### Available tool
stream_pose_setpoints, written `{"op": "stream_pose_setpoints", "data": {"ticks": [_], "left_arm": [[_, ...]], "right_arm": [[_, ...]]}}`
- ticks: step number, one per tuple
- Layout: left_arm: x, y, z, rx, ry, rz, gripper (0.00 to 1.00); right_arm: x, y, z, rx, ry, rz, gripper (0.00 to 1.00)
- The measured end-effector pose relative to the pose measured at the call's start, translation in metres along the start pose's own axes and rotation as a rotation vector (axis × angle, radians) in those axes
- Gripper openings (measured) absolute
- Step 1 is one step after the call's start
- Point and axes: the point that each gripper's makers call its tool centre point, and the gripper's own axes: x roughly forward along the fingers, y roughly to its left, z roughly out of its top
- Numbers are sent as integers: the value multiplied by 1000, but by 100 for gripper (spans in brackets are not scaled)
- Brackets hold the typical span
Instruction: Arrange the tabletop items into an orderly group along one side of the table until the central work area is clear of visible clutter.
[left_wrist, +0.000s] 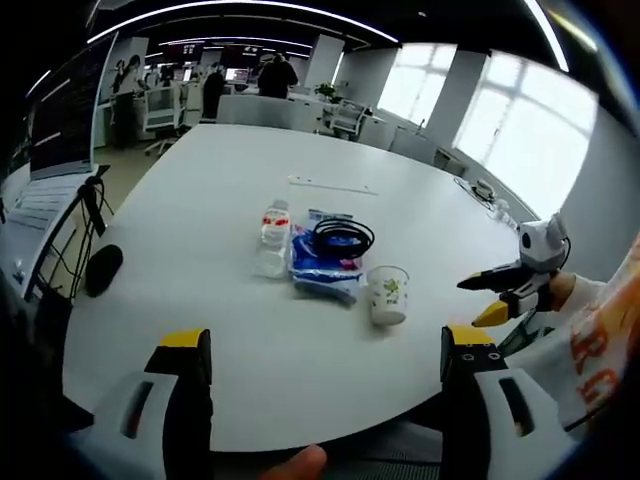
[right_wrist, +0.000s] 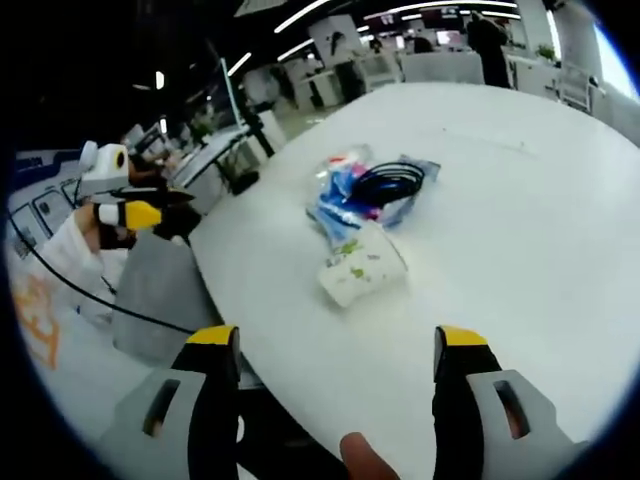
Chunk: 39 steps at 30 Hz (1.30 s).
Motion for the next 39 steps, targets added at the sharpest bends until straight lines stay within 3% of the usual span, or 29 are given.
{"op": "stream_pose_setpoints", "data": {"ticks": [8,19,32,39], "left_arm": [[-2,-1,5,11,-14,-1,98],[-4,4,-2,0,4,21,98],[8,-10,-12,37,59,-14,97],[4,-7,-5,27,40,-11,97]], "right_arm": [[-2,0,3,8,-7,2,77],[-5,0,1,20,-10,-13,75],[-8,4,-7,47,7,-9,74],[-3,6,-1,51,5,-2,74]]}}
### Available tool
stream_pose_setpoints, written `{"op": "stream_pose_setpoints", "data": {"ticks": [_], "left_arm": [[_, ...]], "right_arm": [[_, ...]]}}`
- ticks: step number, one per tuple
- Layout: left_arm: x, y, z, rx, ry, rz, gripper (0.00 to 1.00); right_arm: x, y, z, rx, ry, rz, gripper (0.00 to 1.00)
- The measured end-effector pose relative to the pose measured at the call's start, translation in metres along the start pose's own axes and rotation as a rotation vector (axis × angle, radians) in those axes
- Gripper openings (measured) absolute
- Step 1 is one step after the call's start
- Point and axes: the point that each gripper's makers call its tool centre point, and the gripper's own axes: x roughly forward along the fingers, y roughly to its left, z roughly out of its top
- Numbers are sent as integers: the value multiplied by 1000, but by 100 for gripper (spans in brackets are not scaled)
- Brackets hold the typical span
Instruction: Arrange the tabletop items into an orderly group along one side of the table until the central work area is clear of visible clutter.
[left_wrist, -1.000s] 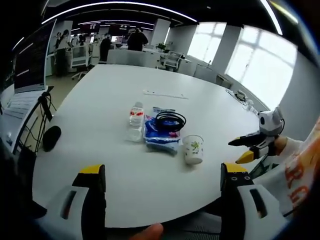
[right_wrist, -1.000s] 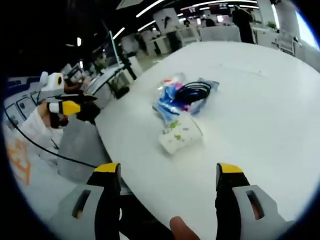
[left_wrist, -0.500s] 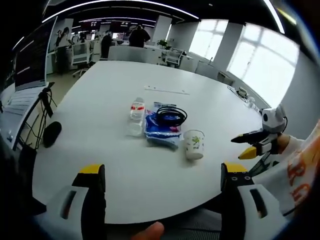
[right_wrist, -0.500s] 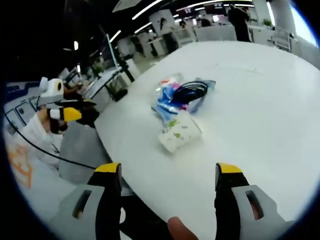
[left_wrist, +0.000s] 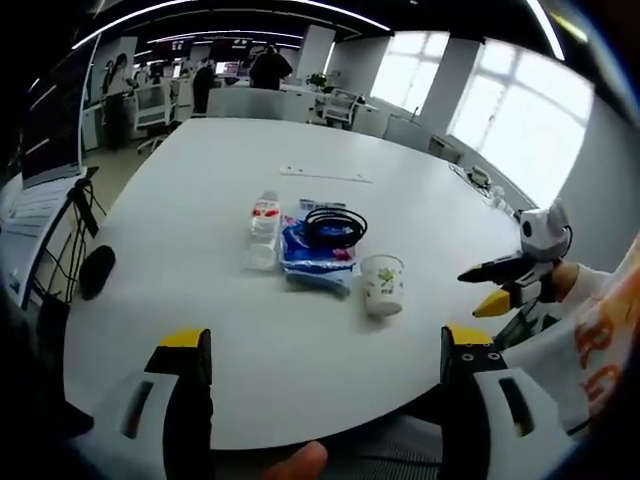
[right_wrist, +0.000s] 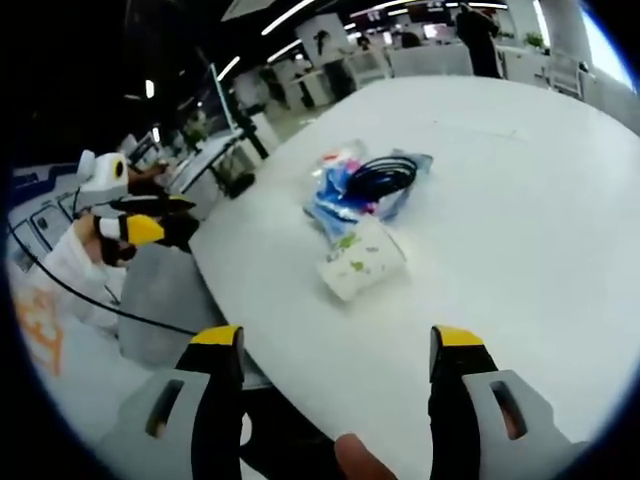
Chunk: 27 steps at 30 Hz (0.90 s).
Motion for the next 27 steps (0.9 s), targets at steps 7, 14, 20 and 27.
{"op": "stream_pose_setpoints", "data": {"ticks": [7,14,20,27], "left_arm": [[-2,3,0,3,-2,10,97],[-3,5,-6,-6,12,18,96],[-3,4,-8,-7,23,17,96],[-2,5,-8,-8,20,21,96]], "right_arm": [[5,3,4,-12,-7,11,74],[6,-3,0,-73,16,-20,75],[7,-8,0,-53,9,-26,73],[9,-9,5,-53,4,-23,73]]}}
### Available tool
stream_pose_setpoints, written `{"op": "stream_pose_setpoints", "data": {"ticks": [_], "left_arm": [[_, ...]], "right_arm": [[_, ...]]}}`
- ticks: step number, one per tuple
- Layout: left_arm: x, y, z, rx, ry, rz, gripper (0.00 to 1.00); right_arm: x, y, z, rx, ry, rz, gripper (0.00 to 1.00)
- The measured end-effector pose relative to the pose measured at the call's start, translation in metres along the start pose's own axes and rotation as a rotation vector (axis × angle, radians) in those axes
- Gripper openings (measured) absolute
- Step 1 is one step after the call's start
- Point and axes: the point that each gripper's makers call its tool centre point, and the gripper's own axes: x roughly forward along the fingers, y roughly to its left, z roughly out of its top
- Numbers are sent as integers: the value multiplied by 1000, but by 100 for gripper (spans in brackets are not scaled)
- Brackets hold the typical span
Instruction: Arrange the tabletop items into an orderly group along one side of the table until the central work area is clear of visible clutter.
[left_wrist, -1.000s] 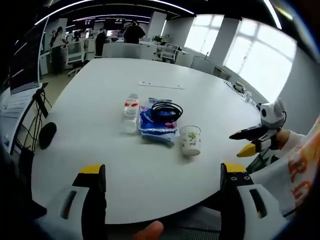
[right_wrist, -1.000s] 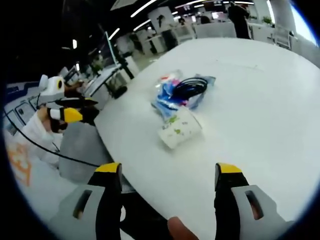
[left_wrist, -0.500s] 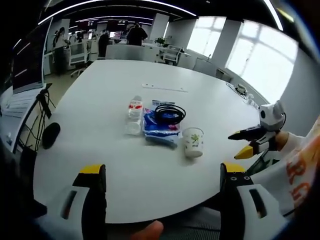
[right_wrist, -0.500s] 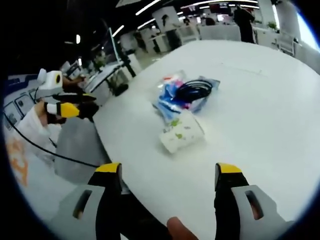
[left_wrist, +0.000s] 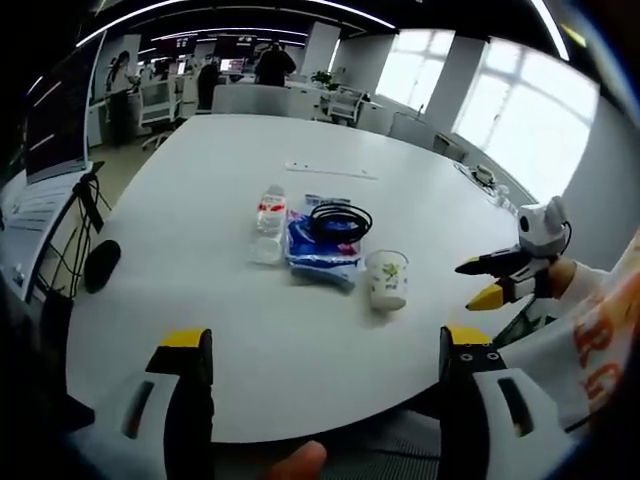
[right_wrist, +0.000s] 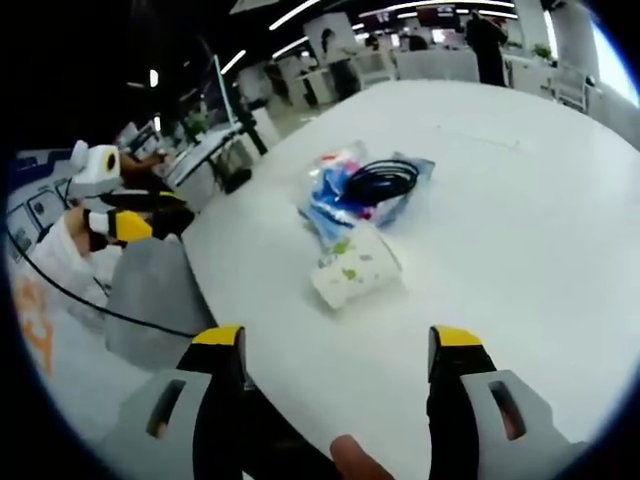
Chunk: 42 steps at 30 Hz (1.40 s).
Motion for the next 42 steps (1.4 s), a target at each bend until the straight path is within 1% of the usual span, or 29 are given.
{"op": "stream_pose_setpoints", "data": {"ticks": [4,10,13,15,19,25,31,35,39,42], "left_arm": [[0,1,-2,-3,6,6,96],[0,0,-2,-14,-4,6,95],[2,4,-4,-32,-12,15,95],[2,3,-5,-41,-11,10,95],[3,2,-7,-32,-3,7,95],[1,0,-8,-37,-6,3,95],[-1,2,-12,-47,-7,10,94],[-1,2,-15,-56,-4,7,94],[0,2,-16,-57,-2,4,94],[1,1,-15,-57,-4,-1,93]], "right_arm": [[2,1,4,-16,2,2,73],[4,2,6,-36,7,5,73],[7,4,5,-39,16,12,73],[9,6,4,-49,24,16,72],[11,9,4,-52,25,28,72],[15,10,-1,-77,52,33,71],[17,3,1,-141,73,12,71],[20,-2,2,-160,73,1,71],[21,-7,5,-198,62,-17,70],[23,-9,9,-199,56,-15,69]]}}
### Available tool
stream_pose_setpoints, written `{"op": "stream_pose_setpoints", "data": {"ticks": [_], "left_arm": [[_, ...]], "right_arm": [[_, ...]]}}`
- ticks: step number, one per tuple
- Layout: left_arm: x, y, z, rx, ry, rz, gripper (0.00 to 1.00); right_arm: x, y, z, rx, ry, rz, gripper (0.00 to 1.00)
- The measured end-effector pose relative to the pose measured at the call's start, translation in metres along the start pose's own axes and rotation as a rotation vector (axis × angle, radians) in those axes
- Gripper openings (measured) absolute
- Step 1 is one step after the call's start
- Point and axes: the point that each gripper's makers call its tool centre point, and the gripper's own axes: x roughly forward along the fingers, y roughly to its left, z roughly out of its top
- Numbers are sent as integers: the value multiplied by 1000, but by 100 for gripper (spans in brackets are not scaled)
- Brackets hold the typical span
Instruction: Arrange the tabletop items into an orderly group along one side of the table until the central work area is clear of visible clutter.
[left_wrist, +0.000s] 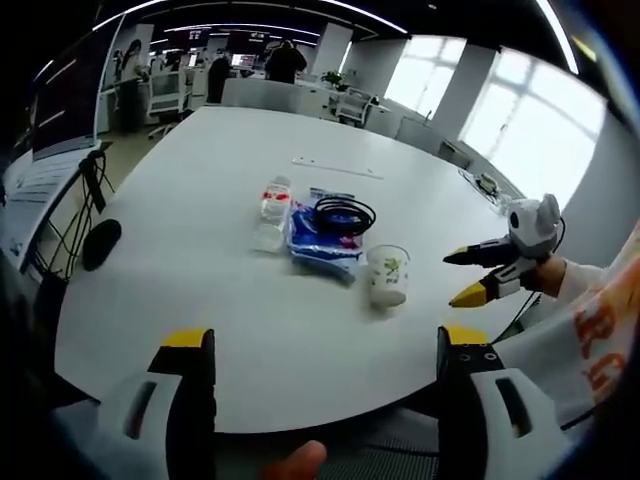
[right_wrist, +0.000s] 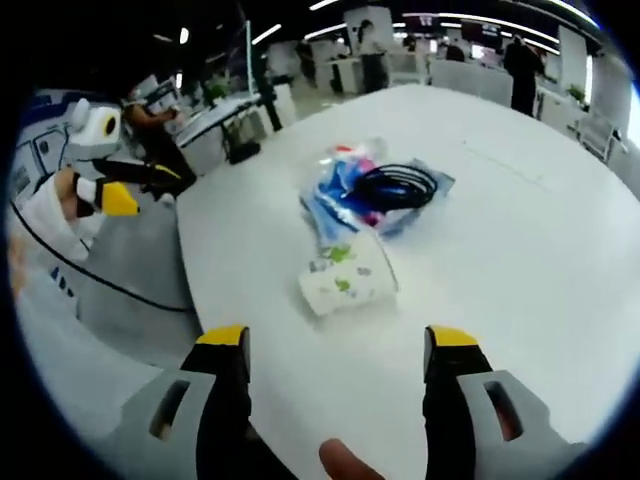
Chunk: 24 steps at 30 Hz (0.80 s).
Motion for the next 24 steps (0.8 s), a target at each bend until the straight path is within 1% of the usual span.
{"op": "stream_pose_setpoints", "data": {"ticks": [3,6,7,8,10,12,15,17,19,20,24], "left_arm": [[1,-1,0,4,3,-3,93],[2,-2,0,2,2,-8,93],[2,-3,0,2,-2,-11,93],[2,-3,0,0,-5,-15,93],[2,-5,-1,-12,-8,-25,92],[1,-5,-3,-12,-8,-27,92],[0,-5,-5,-15,-5,-24,91],[-1,-4,-6,-22,-9,-26,91],[0,-7,-7,-38,-15,-43,90],[0,-11,-7,-44,-12,-59,89],[0,-17,-8,-31,-8,-62,89]], "right_arm": [[4,-2,6,1,-14,-2,69],[9,-6,13,-51,-26,-15,69],[11,-8,14,-92,-22,-19,69],[15,-10,13,-115,-2,-23,69],[17,-11,16,-120,-8,-22,70],[18,-8,25,-123,-40,2,71],[19,0,30,-150,-55,31,73],[25,1,29,-216,-38,34,73],[35,-4,25,-239,6,29,72],[40,-5,27,-249,16,28,73],[45,-4,34,-290,4,14,73]]}}
